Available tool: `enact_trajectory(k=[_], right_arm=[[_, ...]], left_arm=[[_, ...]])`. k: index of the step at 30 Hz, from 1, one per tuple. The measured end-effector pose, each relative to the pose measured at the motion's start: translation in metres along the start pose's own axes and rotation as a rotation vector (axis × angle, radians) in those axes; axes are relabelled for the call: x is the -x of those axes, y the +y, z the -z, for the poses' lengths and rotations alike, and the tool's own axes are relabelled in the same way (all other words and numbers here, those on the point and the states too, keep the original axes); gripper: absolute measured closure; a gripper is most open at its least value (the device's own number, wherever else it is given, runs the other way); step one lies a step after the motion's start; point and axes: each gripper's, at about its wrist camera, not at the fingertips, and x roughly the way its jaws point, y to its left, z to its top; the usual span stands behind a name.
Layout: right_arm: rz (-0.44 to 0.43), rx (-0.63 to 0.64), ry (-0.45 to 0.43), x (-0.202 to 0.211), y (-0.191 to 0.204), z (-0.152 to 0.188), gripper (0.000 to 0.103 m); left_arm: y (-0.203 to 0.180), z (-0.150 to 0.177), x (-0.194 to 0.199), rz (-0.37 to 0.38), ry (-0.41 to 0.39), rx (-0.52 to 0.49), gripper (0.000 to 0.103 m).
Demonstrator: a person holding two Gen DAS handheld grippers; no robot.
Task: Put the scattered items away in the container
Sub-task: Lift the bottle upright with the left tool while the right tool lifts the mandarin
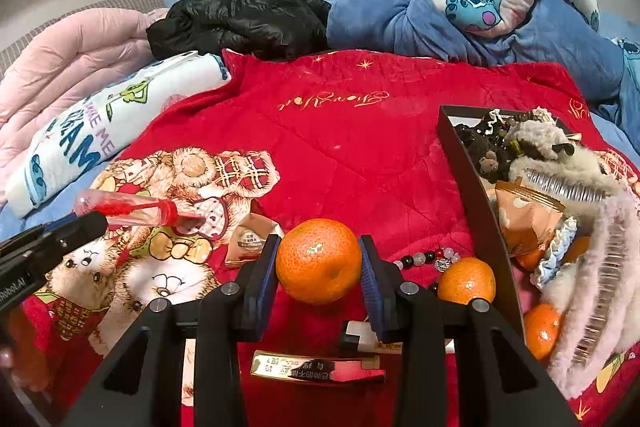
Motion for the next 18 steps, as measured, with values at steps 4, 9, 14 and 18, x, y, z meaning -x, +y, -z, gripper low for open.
enact_trajectory(k=[4, 9, 14, 18], right_arm=[[-0.007, -0.022, 0.014, -0.002, -0.004, 0.0, 0.067], [0.0, -0.025, 0.003, 0.002, -0.006, 0.0, 0.067], [-0.005, -0.022, 0.001, 0.004, -0.007, -0.001, 0.067], [-0.012, -0.018, -0.005, 0.007, -0.005, -0.003, 0.067]], left_arm=[[0.001, 0.001, -0.003, 0.002, -0.013, -0.003, 0.078], [-0.001, 0.001, -0.006, -0.002, -0.034, -0.005, 0.078], [-0.001, 0.0, -0.004, -0.007, -0.046, -0.002, 0.079], [-0.002, -0.002, 0.007, -0.015, -0.081, -0.012, 0.079]])
